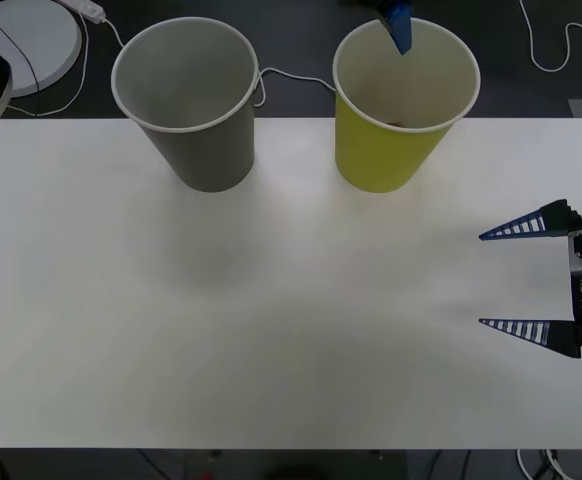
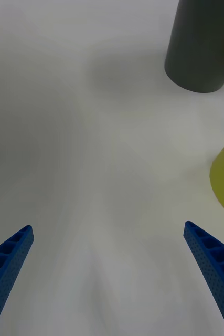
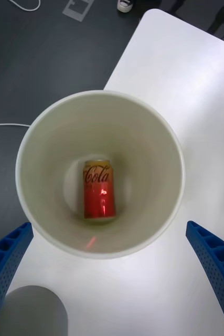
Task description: Put the can into the green bin and the plastic bottle into the gray bin
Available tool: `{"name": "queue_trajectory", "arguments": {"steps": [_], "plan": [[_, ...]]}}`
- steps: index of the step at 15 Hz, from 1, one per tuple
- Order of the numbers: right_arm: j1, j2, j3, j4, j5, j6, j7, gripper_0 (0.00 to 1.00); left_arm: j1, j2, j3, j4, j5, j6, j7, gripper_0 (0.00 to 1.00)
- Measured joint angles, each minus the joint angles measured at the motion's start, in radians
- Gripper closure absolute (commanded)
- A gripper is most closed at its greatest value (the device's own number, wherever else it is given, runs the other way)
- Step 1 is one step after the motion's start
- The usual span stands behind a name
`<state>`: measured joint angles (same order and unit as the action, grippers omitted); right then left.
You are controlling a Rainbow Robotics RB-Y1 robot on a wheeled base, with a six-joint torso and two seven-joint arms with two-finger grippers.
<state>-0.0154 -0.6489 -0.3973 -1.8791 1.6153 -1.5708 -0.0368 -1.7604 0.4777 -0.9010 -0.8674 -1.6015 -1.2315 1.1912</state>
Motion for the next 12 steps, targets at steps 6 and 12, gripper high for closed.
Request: {"name": "queue_trajectory", "arguments": {"steps": [6,12], "plan": [[0.000,0.000,0.000,0.000,0.000,0.000,0.000,0.00,0.222,0.244,0.177,-0.380,-0.006,-0.108,-0.058,0.00],[0.000,0.000,0.000,0.000,0.000,0.000,0.000,0.00,0.497,0.382,0.399,-0.658,-0.023,-0.191,-0.097,0.00]]}}
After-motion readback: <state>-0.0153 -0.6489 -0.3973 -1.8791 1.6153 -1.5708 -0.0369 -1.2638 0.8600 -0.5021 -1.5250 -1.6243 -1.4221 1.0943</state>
